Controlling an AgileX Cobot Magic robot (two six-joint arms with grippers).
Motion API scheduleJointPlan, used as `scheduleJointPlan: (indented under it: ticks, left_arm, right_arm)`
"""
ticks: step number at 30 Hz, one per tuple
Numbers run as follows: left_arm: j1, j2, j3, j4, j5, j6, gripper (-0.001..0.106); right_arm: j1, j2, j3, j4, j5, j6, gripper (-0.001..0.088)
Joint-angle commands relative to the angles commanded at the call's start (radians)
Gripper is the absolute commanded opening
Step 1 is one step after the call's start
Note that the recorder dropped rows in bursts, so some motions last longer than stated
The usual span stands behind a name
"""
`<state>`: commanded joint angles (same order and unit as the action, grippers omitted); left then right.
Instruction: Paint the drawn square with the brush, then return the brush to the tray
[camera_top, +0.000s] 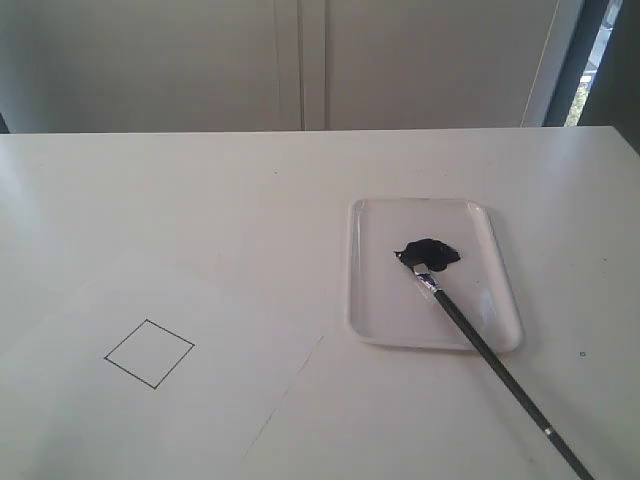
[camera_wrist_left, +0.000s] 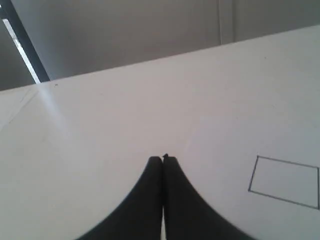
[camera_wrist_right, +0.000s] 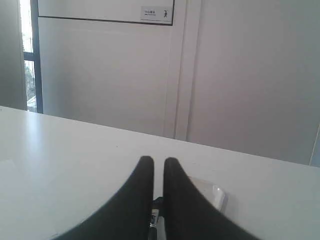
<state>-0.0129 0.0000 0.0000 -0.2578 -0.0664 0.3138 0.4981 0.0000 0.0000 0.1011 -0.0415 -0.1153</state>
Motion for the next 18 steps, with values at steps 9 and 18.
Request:
scheduleJointPlan:
  ticks: [9,18]
  left_arm:
    - [0.000,0.000,0.000,0.017,-0.057,0.006,0.000]
    - [0.000,0.000,0.000,0.032,-0.135,-0.064,0.000]
  right_arm:
    - [0.000,0.000,0.000,0.000,-0.024,0.000,0.0081]
    - [0.000,0.000,0.000,0.000,-0.104,0.028,0.0081]
